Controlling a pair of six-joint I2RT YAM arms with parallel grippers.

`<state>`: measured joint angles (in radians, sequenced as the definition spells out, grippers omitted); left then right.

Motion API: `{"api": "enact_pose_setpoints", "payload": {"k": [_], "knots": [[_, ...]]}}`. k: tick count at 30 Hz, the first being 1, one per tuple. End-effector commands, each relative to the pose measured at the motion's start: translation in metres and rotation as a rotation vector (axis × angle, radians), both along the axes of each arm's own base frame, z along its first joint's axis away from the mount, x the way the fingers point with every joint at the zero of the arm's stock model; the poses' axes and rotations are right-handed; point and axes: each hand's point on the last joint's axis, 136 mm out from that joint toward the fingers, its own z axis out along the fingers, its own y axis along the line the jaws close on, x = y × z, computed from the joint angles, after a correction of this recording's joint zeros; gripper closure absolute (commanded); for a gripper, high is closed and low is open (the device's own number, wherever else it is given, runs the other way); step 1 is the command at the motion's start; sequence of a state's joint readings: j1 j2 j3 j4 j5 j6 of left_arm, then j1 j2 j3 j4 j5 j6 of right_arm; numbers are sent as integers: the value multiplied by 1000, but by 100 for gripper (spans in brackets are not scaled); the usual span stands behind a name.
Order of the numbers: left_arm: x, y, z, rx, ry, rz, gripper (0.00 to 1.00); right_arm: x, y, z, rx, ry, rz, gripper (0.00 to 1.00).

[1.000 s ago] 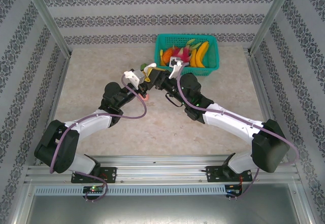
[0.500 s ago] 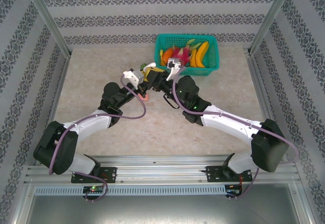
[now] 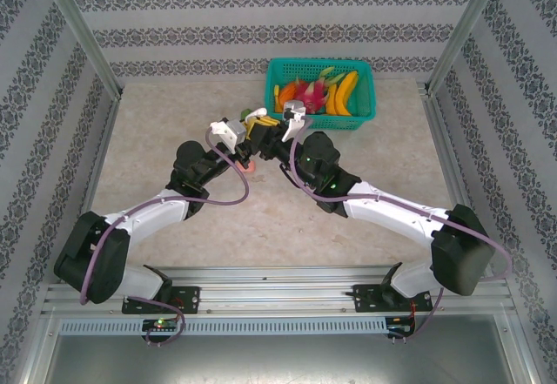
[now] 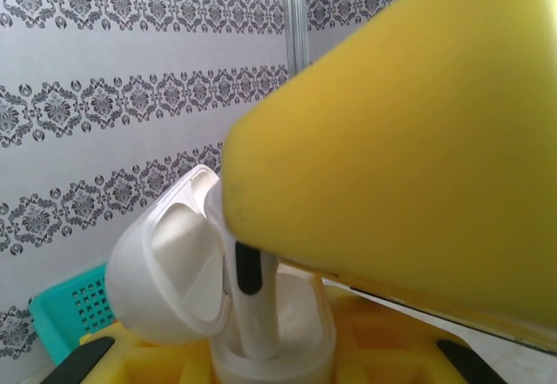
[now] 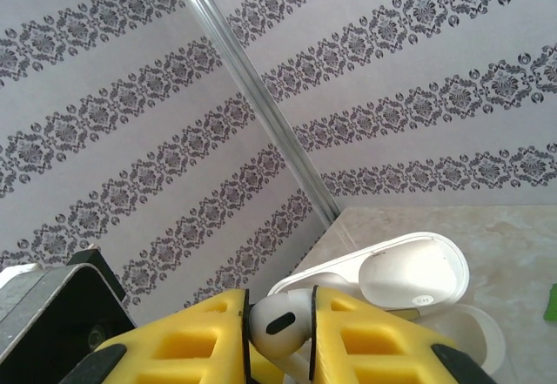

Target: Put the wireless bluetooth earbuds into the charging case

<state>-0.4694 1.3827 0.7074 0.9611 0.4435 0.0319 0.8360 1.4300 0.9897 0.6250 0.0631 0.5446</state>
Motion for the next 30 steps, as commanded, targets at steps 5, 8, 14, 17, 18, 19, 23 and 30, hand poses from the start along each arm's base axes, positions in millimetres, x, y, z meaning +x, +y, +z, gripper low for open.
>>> {"api": "enact_pose_setpoints", "payload": {"k": [5, 8, 14, 17, 18, 19, 23, 30], "knots": [[-46, -20, 46, -42, -148, -165, 100, -1, 5, -45, -120, 70, 6, 79], [-48, -20, 48, -41, -153, -167, 100, 2, 4, -48, -126, 84, -9, 78], [-53, -20, 49, -38, -156, -174, 100, 8, -3, -52, -137, 117, -47, 72], [-55, -20, 50, -36, -158, -175, 100, 11, -6, -52, -131, 130, -64, 69], [-55, -20, 49, -35, -157, -176, 100, 11, -7, -51, -128, 131, -68, 69], [-55, -20, 49, -35, -157, -175, 100, 12, -9, -51, -126, 136, -73, 68], [-57, -20, 48, -32, -155, -177, 100, 15, -13, -49, -112, 143, -89, 65], [-57, -20, 45, -29, -148, -176, 100, 20, -24, -45, -84, 163, -116, 61]]}}
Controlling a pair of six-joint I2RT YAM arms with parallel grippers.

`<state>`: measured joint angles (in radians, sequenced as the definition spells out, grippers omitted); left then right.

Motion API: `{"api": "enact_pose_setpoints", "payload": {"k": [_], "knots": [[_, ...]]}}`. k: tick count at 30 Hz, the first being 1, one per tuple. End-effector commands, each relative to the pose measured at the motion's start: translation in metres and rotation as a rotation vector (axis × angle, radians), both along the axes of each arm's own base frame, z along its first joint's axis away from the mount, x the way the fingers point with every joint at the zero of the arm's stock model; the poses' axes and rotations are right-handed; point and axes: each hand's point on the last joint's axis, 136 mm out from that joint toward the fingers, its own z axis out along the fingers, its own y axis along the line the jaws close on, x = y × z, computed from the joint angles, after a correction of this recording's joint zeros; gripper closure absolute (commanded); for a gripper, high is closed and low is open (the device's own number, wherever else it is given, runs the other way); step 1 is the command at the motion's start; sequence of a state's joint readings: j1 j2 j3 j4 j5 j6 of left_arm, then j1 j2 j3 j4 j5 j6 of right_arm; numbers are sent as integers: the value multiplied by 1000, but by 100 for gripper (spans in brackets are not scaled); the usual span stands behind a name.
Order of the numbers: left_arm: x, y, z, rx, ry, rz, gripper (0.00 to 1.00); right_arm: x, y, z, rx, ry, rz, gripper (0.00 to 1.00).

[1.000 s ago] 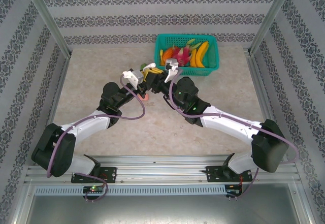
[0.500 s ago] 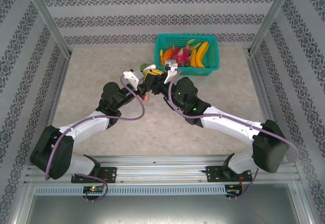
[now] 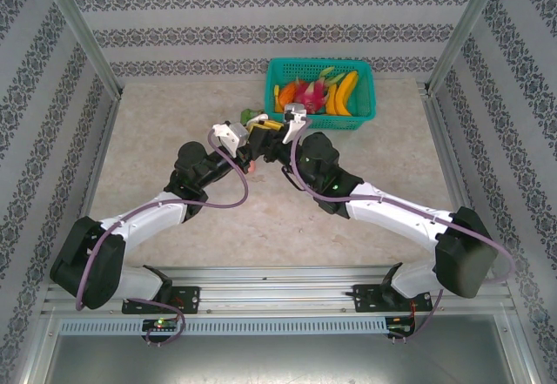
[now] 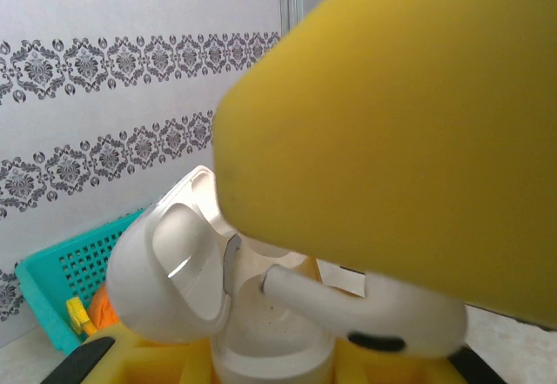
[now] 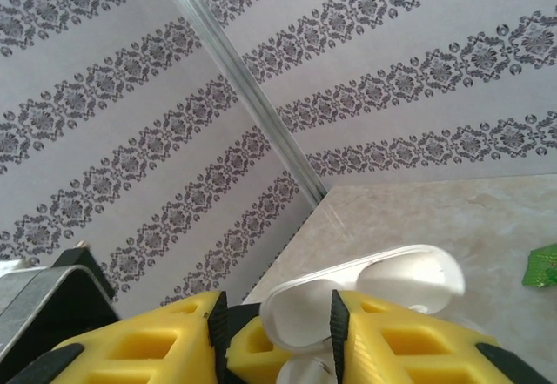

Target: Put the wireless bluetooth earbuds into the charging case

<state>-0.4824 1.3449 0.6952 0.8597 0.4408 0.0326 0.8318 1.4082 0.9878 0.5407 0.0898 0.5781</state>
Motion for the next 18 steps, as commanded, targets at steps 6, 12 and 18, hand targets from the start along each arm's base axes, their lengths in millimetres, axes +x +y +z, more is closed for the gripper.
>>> {"api": "enact_pose_setpoints", "payload": {"k": [6, 12, 18], "knots": [[-50, -18, 57, -71, -208, -168, 100, 22, -23, -28, -34, 108, -96, 55], [-50, -17, 56, -75, -202, -165, 100, 25, -23, -27, -24, 116, -90, 55], [-45, -15, 54, -107, -188, -147, 100, 27, -19, -33, -22, 132, -83, 56]]}}
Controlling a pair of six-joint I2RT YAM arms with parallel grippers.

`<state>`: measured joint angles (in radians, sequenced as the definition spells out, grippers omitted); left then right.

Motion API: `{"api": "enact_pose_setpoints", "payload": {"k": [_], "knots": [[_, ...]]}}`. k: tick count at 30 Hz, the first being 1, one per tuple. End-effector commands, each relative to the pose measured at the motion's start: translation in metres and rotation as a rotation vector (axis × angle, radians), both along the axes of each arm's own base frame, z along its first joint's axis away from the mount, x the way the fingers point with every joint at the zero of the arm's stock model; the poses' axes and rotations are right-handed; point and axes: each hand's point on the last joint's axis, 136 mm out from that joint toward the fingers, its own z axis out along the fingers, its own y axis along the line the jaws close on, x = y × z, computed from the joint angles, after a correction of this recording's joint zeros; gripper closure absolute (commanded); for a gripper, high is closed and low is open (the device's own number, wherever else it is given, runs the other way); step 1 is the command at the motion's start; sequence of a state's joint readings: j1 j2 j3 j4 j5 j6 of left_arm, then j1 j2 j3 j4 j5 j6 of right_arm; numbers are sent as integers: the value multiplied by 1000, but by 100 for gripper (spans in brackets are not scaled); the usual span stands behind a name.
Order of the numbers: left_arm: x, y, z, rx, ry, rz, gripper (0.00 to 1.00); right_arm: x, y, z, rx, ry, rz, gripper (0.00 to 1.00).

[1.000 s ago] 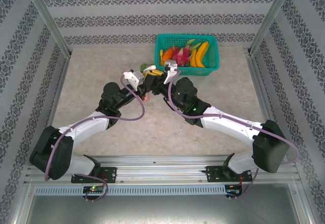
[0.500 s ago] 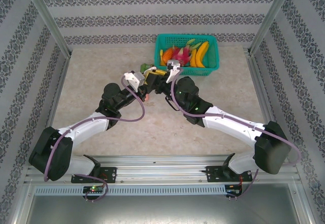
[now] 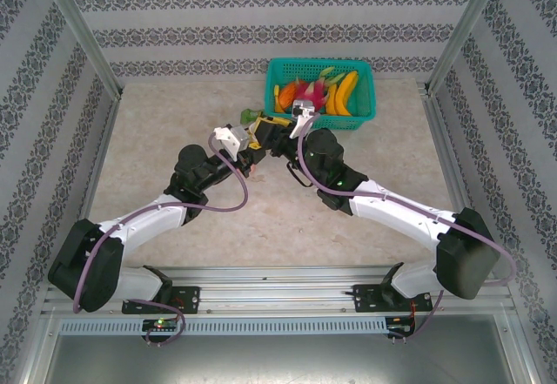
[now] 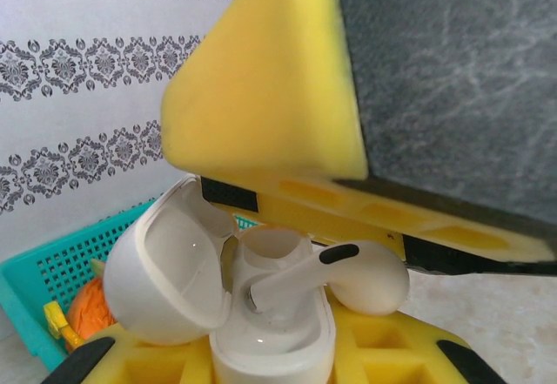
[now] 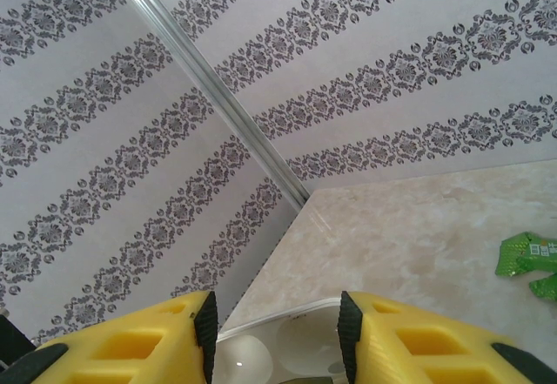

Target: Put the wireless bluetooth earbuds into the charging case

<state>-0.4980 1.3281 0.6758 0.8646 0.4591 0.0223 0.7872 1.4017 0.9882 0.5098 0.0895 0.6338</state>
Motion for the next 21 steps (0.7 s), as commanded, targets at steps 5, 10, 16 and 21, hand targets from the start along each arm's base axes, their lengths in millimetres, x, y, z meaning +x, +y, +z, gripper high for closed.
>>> {"api": "enact_pose_setpoints", "payload": {"k": [5, 10, 16, 21], "knots": [[-27, -8, 46, -147, -152, -89, 100, 17, 0, -47, -41, 115, -42, 58], [-23, -10, 35, -157, -123, -90, 100, 20, 3, -53, -46, 127, -43, 58], [-20, -11, 22, -151, -100, -84, 100, 26, 3, -49, -44, 126, -43, 56], [-18, -12, 10, -134, -80, -82, 100, 31, -4, -39, -19, 117, -51, 51]]}}
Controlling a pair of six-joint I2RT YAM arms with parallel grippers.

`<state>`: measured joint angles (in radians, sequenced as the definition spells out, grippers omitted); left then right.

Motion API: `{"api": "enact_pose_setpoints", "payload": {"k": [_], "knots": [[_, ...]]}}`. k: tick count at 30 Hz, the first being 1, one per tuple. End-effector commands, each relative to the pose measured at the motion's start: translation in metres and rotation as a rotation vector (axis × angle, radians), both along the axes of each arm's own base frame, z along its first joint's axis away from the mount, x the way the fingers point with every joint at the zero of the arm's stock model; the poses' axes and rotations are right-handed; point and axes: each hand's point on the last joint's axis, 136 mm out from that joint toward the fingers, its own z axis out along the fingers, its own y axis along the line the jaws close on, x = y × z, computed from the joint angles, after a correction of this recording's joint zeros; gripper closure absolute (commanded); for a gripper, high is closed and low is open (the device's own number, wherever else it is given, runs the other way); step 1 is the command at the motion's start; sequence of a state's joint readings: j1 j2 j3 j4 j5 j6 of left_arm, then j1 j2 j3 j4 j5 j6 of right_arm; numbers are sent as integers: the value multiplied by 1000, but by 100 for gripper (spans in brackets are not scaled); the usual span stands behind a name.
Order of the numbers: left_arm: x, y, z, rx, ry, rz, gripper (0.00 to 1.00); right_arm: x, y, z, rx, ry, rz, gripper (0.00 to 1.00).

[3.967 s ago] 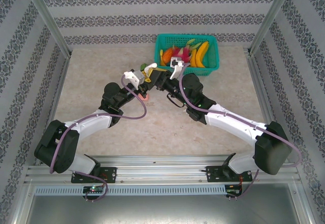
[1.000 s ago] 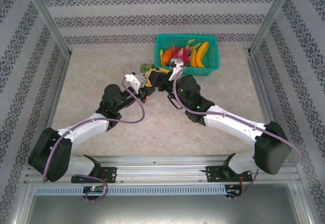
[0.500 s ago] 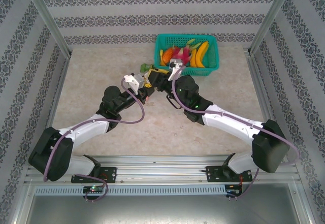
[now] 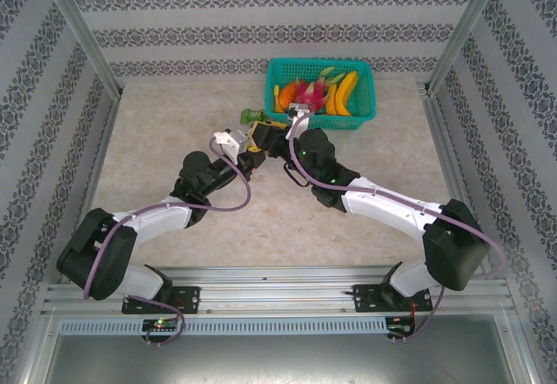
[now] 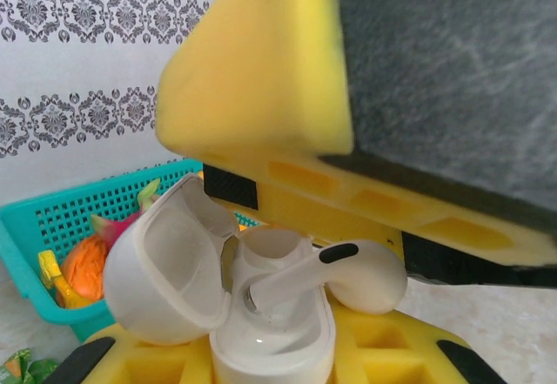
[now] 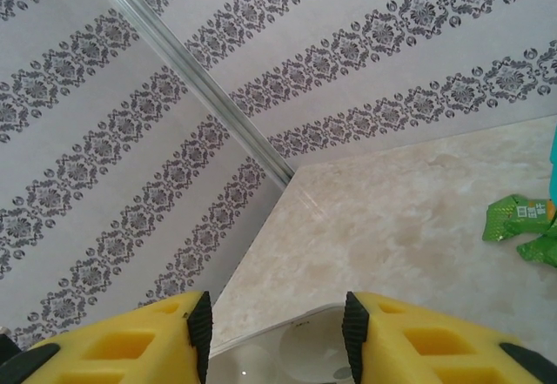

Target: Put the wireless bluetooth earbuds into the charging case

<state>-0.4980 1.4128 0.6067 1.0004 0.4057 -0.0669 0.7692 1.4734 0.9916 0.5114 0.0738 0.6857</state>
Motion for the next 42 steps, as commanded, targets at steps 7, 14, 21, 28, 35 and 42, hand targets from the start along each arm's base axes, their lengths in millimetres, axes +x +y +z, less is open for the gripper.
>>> {"api": "enact_pose_setpoints", "payload": {"k": [7, 14, 21, 28, 35, 42], "knots": [[-26, -17, 34, -71, -152, -117, 100, 18, -20, 17, 21, 1, -41, 43], [-25, -19, 26, -58, -142, -124, 100, 7, -40, 29, 52, -4, -57, 36], [-25, -22, 20, -37, -129, -133, 100, -17, -65, 18, 65, 22, -75, 34], [-24, -24, 17, -13, -122, -142, 100, -42, -72, -2, 59, 80, -21, 34], [-22, -27, 12, 2, -111, -149, 100, -58, -65, -12, 81, 126, 22, 37], [-20, -29, 10, 7, -106, -154, 100, -59, -46, -14, 108, 147, 67, 40]]}}
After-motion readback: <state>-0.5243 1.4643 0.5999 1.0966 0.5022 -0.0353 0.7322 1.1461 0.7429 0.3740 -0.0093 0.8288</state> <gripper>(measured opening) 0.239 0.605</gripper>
